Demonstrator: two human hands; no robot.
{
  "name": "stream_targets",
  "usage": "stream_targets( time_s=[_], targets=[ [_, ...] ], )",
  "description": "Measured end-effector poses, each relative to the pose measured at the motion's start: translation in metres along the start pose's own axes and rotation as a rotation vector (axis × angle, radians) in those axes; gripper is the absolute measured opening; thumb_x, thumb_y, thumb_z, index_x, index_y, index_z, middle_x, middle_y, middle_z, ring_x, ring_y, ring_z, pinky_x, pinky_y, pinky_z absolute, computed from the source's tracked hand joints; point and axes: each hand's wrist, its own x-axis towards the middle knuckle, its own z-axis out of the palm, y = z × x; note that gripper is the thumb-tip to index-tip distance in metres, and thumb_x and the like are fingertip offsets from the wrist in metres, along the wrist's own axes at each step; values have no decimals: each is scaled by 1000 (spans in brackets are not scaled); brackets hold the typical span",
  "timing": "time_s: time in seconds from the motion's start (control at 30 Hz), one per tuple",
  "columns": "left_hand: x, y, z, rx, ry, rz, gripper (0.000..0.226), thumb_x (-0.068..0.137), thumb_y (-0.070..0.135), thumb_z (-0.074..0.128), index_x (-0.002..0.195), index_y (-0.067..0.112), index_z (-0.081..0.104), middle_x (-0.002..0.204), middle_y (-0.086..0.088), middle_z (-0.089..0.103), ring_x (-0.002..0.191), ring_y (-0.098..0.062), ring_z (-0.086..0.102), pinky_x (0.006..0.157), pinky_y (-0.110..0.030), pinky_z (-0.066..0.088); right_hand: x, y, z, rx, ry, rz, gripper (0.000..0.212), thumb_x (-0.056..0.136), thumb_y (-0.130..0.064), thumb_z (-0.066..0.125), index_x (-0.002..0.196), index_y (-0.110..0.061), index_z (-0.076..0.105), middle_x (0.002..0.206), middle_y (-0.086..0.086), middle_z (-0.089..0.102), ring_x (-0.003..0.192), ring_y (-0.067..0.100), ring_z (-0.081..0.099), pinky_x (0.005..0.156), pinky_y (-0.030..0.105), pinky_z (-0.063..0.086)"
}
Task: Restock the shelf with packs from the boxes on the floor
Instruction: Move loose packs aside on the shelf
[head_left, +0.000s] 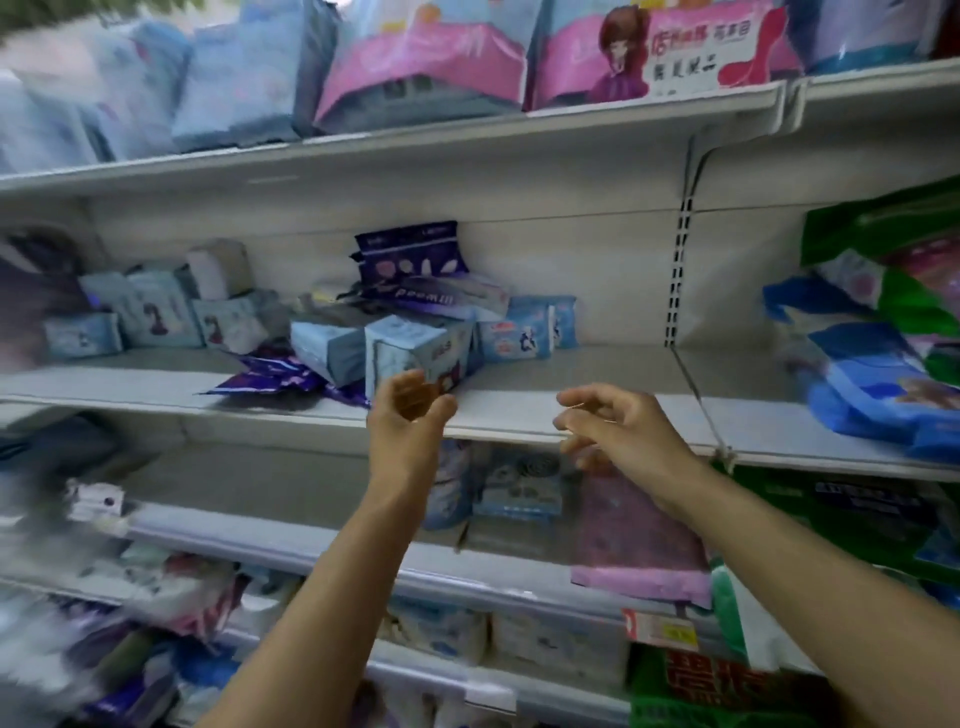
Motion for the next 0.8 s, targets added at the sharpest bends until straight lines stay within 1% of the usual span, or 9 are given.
stream_targets(
  time_s=[0.13,0.2,0.3,0.43,0.53,0.57,0.67,0.73,0.8],
  targets=[
    [61,8,-31,196,78,237,47,83,14,75,124,18,53,121,-2,57,109,-14,54,88,-16,43,53,-17,45,34,19,-2,18,94,-12,61,112,-15,61,104,13,67,82,24,69,68,38,58],
    [87,11,-44,261,73,289,54,83,23,77,129,19,49,126,-1,52,111,-12,50,95,-22,42,78,-24,61,52,59,9,17,95,-16,60,112,-17,59,106,10,65,81,24,68,67,38,58],
    [118,7,-57,331,-1,295,71,77,35,82,135,21,43,128,1,46,119,-14,47,104,-35,44,115,-31,82,94,181,48,17,95,-24,58,110,-17,54,104,9,62,72,20,64,56,33,55],
    [132,-14,-54,406,-155,232,104,64,39,90,146,19,29,139,0,38,130,-17,39,113,-41,37,155,-36,99,187,347,145,38,97,-36,54,121,-8,48,89,10,62,71,24,63,52,32,52],
    [138,-28,-48,416,-192,223,121,53,47,91,149,27,20,143,-1,35,135,-19,36,114,-45,37,178,-40,104,238,483,216,58,94,-49,54,132,-7,40,99,14,63,73,29,68,45,30,53],
    [139,-30,-46,441,-183,229,124,53,46,92,150,27,17,145,-1,34,137,-20,34,114,-45,36,184,-42,105,267,535,227,61,92,-50,56,131,-8,36,103,14,61,70,28,68,47,33,55],
    [143,-36,-43,511,-146,230,127,58,42,92,154,24,10,151,0,31,142,-20,30,113,-47,36,204,-46,107,371,618,300,67,84,-44,70,127,-10,32,103,14,57,65,26,65,61,44,60],
    [144,-40,-42,539,-145,226,125,60,43,89,154,25,9,152,3,32,140,-19,34,108,-48,42,220,-41,109,483,612,354,74,74,-32,82,128,-6,37,104,19,63,68,28,68,51,40,59],
    [144,-42,-43,549,-149,231,113,62,43,86,150,29,15,147,7,39,132,-17,44,99,-48,48,234,-31,112,592,613,352,70,70,-13,83,128,-3,45,103,22,67,65,27,68,41,32,53]
  ],
)
